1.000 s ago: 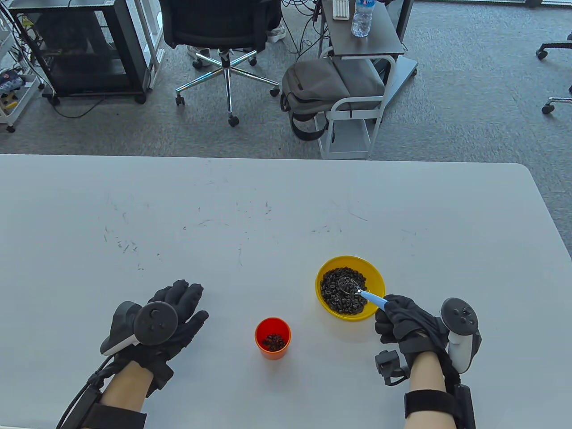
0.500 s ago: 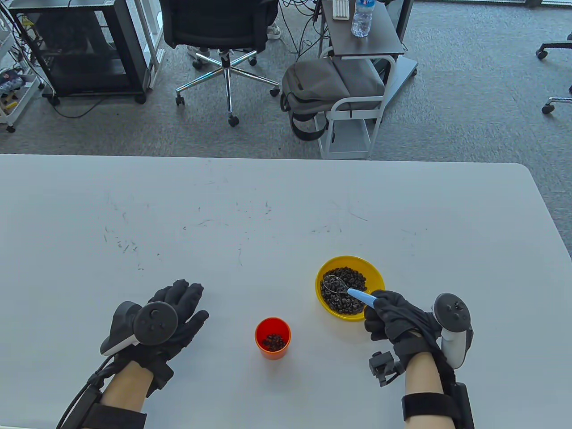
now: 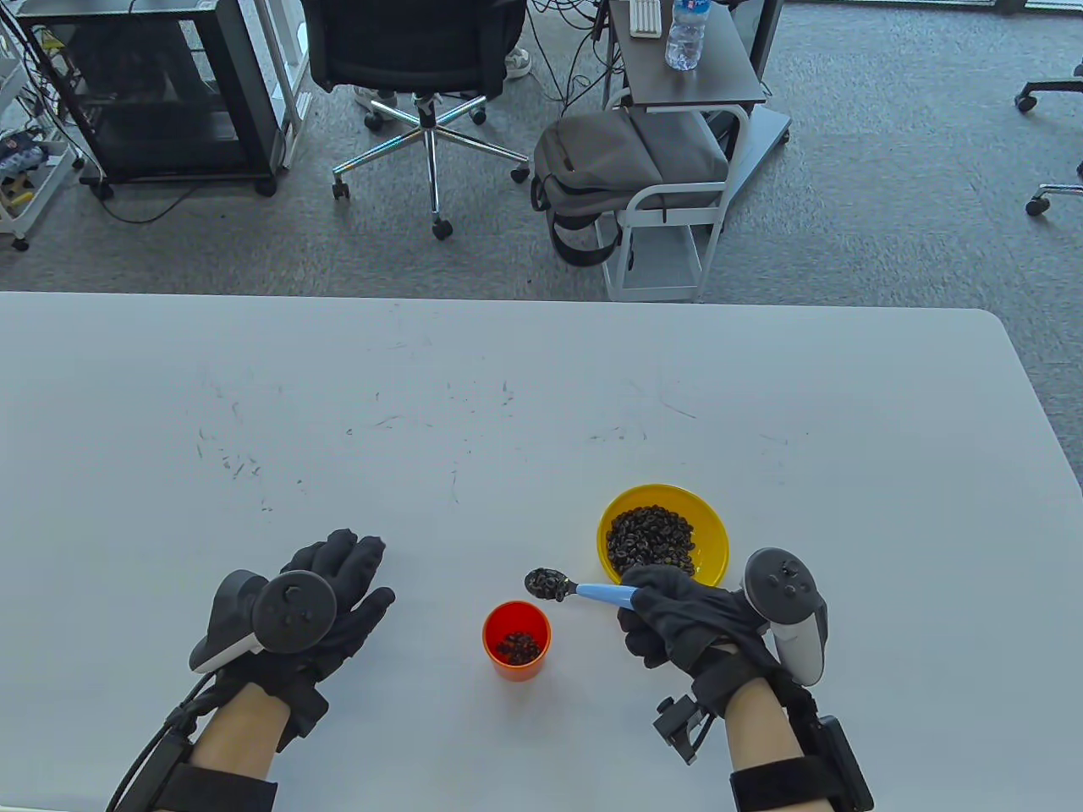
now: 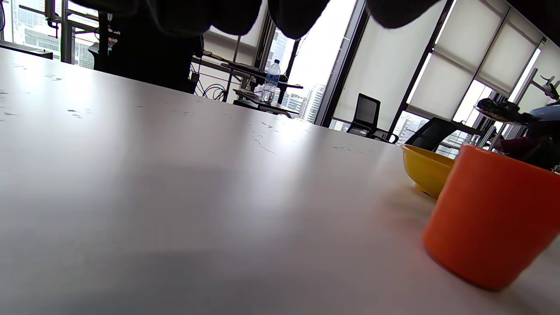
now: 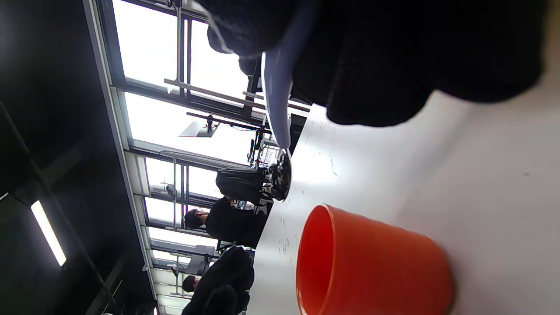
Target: Scoop coffee beans into a cup using a baby spoon
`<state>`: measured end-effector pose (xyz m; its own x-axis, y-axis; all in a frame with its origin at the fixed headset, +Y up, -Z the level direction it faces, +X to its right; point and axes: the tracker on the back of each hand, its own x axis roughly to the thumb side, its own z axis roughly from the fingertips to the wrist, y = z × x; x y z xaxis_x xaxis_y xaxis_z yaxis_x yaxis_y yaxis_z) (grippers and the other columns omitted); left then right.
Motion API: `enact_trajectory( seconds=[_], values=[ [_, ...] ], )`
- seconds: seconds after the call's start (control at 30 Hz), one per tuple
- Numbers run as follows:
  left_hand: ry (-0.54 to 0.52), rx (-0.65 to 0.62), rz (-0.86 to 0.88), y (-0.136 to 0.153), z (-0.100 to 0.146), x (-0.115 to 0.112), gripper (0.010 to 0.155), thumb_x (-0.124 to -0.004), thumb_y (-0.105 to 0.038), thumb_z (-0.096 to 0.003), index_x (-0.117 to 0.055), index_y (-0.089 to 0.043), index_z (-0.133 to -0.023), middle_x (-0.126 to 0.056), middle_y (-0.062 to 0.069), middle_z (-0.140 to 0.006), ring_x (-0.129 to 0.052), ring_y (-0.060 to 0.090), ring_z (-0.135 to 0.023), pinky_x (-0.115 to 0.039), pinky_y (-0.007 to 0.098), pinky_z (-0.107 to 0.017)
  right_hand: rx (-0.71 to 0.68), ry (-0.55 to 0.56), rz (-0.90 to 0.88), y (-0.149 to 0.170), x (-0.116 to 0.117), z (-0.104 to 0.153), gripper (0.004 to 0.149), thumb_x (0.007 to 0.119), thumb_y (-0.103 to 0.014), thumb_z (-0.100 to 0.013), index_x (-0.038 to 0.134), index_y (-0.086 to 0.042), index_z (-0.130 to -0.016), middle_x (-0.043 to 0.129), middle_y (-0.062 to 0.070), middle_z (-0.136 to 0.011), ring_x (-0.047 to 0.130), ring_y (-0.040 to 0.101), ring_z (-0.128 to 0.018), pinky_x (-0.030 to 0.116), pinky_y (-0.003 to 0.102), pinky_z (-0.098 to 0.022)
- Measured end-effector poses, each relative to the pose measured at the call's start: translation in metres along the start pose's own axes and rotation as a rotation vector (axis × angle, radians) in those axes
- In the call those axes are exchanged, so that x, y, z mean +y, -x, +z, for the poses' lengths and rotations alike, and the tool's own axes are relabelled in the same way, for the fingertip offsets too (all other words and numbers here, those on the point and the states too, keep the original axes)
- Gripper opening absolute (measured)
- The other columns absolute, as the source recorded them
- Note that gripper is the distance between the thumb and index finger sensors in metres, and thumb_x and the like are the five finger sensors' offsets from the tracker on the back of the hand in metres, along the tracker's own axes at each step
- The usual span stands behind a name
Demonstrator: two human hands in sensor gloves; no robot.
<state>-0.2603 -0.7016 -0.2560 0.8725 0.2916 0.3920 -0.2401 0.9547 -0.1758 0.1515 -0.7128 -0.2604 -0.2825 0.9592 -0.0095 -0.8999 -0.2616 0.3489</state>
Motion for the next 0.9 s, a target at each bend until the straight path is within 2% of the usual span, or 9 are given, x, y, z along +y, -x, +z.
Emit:
enact_trajectory(
  seconds=[0.37,0.7,0.9],
  values=[
    [0.002,0.000,0.004,0.000,0.000,-0.001,0.067,-0.058,-0.048,-0.0648,-0.048,-0.007,-0.116,-0.041,0.031,-0.114,-0.049,0.059,-0.099,-0.049,0.074,-0.064,-0.151,-0.086,0.276,-0.020,0.031,0.000,0.050,0.069,-0.018,-0.047,0.068,0.008,-0.090,0.088,0.023,-0.069,0.096,0.039,-0.040,0.087,0.045,-0.027],
    [0.003,-0.001,0.003,0.000,-0.001,-0.001,0.066,-0.058,-0.048,-0.0647,-0.048,-0.007,-0.116,-0.041,0.031,-0.114,-0.050,0.059,-0.099,-0.049,0.074,-0.063,-0.276,-0.062,0.439,-0.031,0.034,0.005,0.050,0.069,-0.018,-0.047,0.069,0.007,-0.090,0.088,0.023,-0.070,0.096,0.039,-0.041,0.087,0.045,-0.029],
    [0.002,-0.001,0.003,0.000,-0.001,-0.001,0.066,-0.058,-0.048,-0.0648,-0.048,-0.007,-0.116,-0.041,0.031,-0.114,-0.050,0.059,-0.099,-0.049,0.074,-0.063,-0.298,-0.025,0.422,-0.033,0.027,0.007,0.050,0.070,-0.019,-0.047,0.069,0.006,-0.090,0.088,0.022,-0.071,0.096,0.039,-0.042,0.087,0.045,-0.029]
  ],
)
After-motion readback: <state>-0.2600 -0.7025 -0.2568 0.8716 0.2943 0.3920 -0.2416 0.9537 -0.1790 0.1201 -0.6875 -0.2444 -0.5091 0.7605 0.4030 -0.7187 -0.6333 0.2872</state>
